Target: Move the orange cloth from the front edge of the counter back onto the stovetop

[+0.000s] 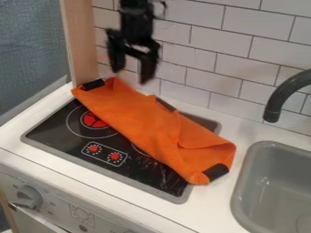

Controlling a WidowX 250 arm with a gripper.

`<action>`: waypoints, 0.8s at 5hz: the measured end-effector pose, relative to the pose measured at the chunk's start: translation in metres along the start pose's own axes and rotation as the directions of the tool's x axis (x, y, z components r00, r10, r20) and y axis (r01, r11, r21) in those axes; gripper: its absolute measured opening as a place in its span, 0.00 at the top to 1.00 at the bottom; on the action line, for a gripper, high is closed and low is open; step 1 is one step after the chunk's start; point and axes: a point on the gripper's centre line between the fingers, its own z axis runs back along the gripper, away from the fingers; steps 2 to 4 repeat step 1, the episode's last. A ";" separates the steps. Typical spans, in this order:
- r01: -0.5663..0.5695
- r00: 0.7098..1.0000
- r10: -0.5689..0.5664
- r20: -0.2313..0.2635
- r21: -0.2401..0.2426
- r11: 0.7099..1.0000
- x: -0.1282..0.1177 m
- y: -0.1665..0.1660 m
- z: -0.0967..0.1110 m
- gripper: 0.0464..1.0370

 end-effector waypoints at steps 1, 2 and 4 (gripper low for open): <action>-0.009 1.000 0.009 0.005 0.000 1.000 -0.001 0.002 0.002 0.04; -0.009 1.000 0.009 0.005 0.000 1.000 -0.001 0.002 0.002 0.04; -0.009 1.000 0.009 0.005 0.000 1.000 -0.001 0.002 0.002 0.04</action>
